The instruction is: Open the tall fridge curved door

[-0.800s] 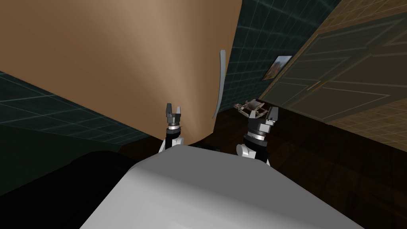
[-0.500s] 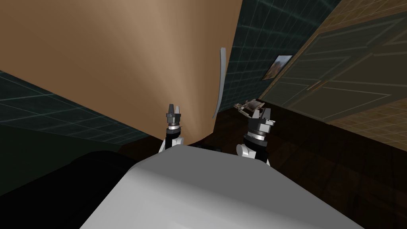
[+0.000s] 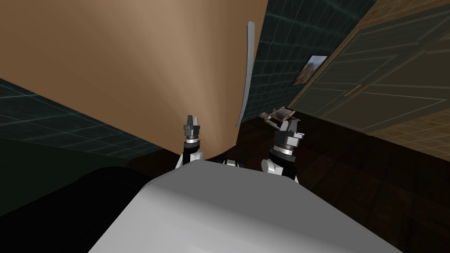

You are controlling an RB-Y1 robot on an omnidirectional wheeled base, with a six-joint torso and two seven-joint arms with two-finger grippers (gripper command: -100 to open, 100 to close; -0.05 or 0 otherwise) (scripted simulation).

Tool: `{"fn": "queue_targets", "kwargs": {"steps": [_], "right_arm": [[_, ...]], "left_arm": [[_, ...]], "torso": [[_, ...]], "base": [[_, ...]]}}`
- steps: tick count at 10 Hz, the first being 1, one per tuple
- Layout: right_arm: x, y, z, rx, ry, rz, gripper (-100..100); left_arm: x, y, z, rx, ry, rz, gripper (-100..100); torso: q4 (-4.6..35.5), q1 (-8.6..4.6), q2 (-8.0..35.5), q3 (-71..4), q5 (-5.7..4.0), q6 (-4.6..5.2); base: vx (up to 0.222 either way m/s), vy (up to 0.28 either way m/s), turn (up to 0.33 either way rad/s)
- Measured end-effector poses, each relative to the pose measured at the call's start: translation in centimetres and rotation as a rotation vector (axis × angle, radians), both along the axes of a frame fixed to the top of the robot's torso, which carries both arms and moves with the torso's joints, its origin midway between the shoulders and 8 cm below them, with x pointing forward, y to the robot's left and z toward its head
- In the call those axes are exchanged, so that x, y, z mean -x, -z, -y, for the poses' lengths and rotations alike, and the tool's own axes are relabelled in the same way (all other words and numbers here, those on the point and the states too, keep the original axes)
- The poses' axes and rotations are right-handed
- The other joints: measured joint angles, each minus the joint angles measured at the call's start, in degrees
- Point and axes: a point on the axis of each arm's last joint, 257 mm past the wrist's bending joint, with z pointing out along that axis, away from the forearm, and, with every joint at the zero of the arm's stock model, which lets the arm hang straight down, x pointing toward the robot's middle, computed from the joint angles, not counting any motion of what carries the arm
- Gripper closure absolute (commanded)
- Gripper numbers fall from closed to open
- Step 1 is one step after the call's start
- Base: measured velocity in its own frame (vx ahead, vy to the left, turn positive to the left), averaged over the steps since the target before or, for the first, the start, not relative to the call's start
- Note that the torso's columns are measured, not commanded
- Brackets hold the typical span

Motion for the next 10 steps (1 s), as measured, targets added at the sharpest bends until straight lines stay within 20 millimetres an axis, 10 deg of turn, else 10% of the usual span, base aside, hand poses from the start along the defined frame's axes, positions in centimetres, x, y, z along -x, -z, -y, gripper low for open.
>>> {"fn": "queue_targets", "kwargs": {"steps": [1, 2, 10], "right_arm": [[0.0, 0.0, 0.0, 0.0, 0.0, 0.0, 0], [0.0, 0.0, 0.0, 0.0, 0.0, 0.0, 0], [0.0, 0.0, 0.0, 0.0, 0.0, -0.001, 0]], "left_arm": [[0.0, 0.0, 0.0, 0.0, 0.0, 0.0, 0], [0.0, 0.0, 0.0, 0.0, 0.0, 0.0, -100], [-2.2, 3.3, 0.4, -0.054, 0.155, -0.086, -100]], "torso": [[4.2, 0.0, 4.2, -8.5, 0.0, 0.0], [8.5, 0.0, 8.5, -16.9, 0.0, 0.0], [11.1, 0.0, 11.1, -22.3, 0.0, 0.01]], "base": [[0.0, 0.0, 0.0], [-0.003, -0.006, -0.036], [-0.028, -0.013, -0.077]]}}
